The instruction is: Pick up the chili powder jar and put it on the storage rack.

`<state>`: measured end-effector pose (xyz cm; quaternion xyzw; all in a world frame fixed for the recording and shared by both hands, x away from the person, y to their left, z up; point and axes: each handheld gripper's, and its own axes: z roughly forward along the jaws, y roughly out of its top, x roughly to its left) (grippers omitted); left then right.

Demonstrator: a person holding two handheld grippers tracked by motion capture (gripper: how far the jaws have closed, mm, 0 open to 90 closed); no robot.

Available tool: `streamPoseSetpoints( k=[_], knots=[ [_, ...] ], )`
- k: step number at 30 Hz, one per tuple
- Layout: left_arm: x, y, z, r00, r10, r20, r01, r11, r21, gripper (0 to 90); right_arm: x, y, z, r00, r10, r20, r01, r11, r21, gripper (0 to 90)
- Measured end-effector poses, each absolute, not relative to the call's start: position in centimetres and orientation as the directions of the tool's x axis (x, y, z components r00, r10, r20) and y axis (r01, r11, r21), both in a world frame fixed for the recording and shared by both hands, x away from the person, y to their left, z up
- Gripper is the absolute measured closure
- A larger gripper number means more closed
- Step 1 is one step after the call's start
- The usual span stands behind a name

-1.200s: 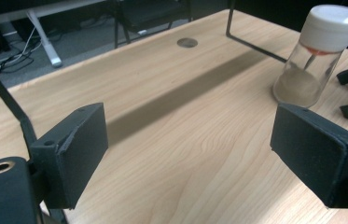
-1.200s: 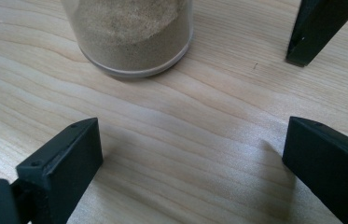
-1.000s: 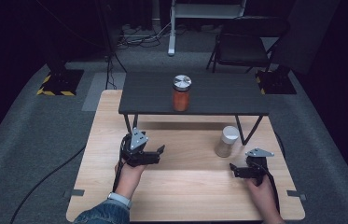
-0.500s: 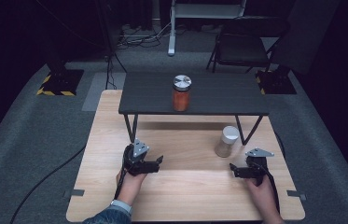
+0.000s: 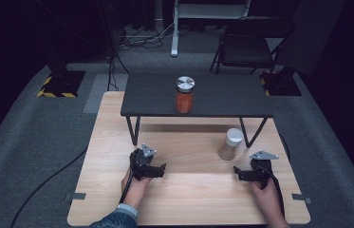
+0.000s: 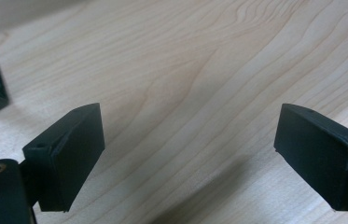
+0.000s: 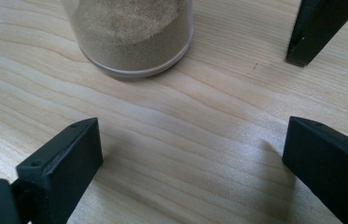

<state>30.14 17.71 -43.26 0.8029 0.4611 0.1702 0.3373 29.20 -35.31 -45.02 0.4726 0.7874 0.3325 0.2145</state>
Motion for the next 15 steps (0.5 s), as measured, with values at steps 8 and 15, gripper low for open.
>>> streamPoseSetpoints(
  k=[8,15],
  knots=[
    [30.6,17.6,-44.2,0.494,0.868,-0.056,0.658,-0.331,0.676,7.8,29.2,-35.3,-45.0,-0.461,0.887,-0.023,0.602,0.332,0.727,4.6],
    [30.4,16.8,-44.3,0.494,0.869,-0.020,0.652,-0.355,0.670,5.1,29.2,-35.3,-45.0,-0.461,0.887,-0.024,0.601,0.333,0.726,4.6]
  ],
)
